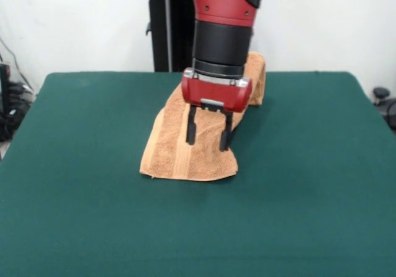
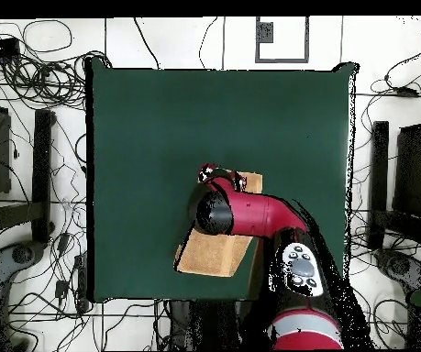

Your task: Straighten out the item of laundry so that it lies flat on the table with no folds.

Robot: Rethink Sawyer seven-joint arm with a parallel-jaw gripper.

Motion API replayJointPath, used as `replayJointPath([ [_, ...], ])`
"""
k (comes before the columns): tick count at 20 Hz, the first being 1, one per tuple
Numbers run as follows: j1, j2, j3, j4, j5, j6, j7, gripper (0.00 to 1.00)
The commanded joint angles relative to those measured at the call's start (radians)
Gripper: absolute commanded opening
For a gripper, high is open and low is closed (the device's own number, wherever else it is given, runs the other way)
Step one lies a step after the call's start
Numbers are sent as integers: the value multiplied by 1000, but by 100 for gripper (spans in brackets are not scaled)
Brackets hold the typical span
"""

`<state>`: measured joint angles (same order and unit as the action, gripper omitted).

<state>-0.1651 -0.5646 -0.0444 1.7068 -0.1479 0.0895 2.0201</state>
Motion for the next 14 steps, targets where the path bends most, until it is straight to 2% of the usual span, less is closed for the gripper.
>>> replayJointPath([
  [1, 48, 96, 120, 58, 48, -85, 195, 100],
  [9, 161, 168, -11, 10, 83, -87, 201, 100],
  [14, 201, 172, -63, 0, 111, -66, 199, 100],
])
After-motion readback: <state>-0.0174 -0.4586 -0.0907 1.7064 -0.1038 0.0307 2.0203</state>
